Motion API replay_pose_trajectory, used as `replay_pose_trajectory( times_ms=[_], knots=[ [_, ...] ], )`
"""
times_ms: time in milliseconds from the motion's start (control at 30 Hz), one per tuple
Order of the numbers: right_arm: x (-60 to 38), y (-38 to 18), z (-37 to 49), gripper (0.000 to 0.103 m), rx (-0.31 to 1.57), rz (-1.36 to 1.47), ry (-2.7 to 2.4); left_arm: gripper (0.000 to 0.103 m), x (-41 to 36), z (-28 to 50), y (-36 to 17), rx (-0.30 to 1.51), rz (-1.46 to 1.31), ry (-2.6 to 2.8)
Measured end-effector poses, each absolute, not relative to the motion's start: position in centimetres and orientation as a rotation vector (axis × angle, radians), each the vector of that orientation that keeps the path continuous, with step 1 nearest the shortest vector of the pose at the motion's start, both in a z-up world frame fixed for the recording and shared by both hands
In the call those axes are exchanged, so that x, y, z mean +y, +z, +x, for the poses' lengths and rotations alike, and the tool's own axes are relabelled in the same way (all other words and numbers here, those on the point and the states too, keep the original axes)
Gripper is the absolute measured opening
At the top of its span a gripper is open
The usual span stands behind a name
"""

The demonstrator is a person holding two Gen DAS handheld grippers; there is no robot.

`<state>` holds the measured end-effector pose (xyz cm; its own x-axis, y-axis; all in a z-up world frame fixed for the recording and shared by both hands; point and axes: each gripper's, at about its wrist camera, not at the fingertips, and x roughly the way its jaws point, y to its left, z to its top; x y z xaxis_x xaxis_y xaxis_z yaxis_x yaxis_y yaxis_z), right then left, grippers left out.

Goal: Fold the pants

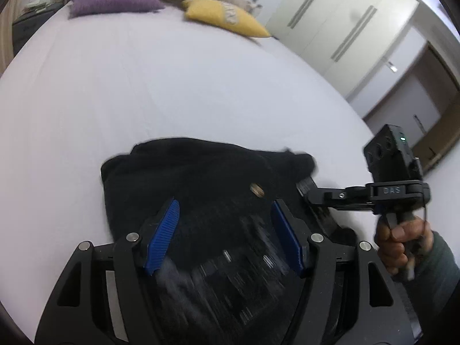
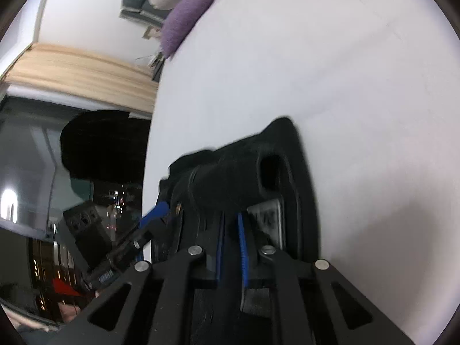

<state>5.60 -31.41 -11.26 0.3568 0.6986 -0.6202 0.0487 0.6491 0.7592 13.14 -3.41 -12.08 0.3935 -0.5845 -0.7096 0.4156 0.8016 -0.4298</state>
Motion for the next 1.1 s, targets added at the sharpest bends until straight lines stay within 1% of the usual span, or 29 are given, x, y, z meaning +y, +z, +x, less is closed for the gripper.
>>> replay_pose_trajectory(
  times_ms=[33, 100, 167, 233, 300, 367, 500, 533, 567, 600, 633, 667, 700, 733, 800, 900, 1033, 1100],
  knots=[
    [-31.4, -11.1, 4.9, 0.019, 1.147, 0.772, 0.501, 0.065, -2.9, 11.9, -11.7, 0.97, -0.193, -0.66],
    [-30.3, -11.4, 3.6, 0.023, 1.182, 0.722, 0.532, 0.064, -2.3, 9.6, -12.0, 0.994, -0.192, -0.673],
    [-30.0, -12.2, 2.6, 0.021, 1.185, 0.692, 0.535, 0.064, -1.9, 6.9, -13.4, 1.011, -0.17, -0.674],
    [-31.0, -12.8, 1.5, 0.008, 1.166, 0.742, 0.516, 0.063, -3.1, 3.3, -13.4, 0.956, -0.048, -0.63],
    [-31.5, -12.1, 0.5, 0.008, 1.139, 0.747, 0.487, 0.062, -3.8, 0.5, -13.0, 0.886, 0.081, -0.603],
    [-31.3, -11.2, -0.9, 0.012, 1.115, 0.714, 0.493, 0.063, -4.1, -1.0, -13.0, 0.843, 0.165, -0.596],
    [-31.5, -10.2, -3.8, 0.013, 1.105, 0.693, 0.482, 0.063, -3.4, -2.4, -13.0, 0.815, 0.232, -0.593],
    [-31.7, -9.6, -4.3, 0.016, 1.096, 0.682, 0.472, 0.063, -3.5, -2.6, -12.9, 0.81, 0.243, -0.596],
    [-32.1, -9.1, -4.5, 0.023, 1.093, 0.674, 0.462, 0.065, -3.6, -3.2, -12.5, 0.813, 0.246, -0.608],
    [-32.7, -8.4, -5.2, 0.041, 1.081, 0.662, 0.442, 0.065, -3.6, -3.3, -12.1, 0.821, 0.246, -0.618],
    [-33.4, -7.8, -5.7, 0.05, 1.063, 0.654, 0.425, 0.066, -3.5, -3.6, -11.5, 0.829, 0.24, -0.625],
    [-34.1, -7.1, -5.8, 0.054, 1.04, 0.649, 0.401, 0.067, -2.6, -3.9, -10.7, 0.836, 0.212, -0.634],
    [-35.2, -7.0, -5.5, 0.055, 1.025, 0.655, 0.391, 0.072, -1.9, -3.8, -10.0, 0.837, 0.173, -0.643],
    [-36.1, -6.8, -5.1, 0.058, 1.009, 0.675, 0.38, 0.082, -0.7, -3.5, -9.2, 0.836, 0.126, -0.637],
    [-37.3, -6.8, -4.0, 0.062, 1.005, 0.703, 0.367, 0.092, 1.5, -1.9, -8.4, 0.84, 0.027, -0.594],
    [-37.0, -8.0, -0.6, 0.064, 1.036, 0.724, 0.41, 0.092, 3.4, 1.9, -9.1, 0.924, -0.109, -0.563],
    [-37.1, -11.7, 2.7, 0.065, 1.169, 0.706, 0.382, 0.092, 3.5, 6.2, -11.8, 1.084, -0.195, -0.549],
    [-37.5, -12.4, 3.0, 0.065, 1.164, 0.737, 0.412, 0.092, 3.6, 7.6, -13.3, 1.155, -0.276, -0.578]
  ],
)
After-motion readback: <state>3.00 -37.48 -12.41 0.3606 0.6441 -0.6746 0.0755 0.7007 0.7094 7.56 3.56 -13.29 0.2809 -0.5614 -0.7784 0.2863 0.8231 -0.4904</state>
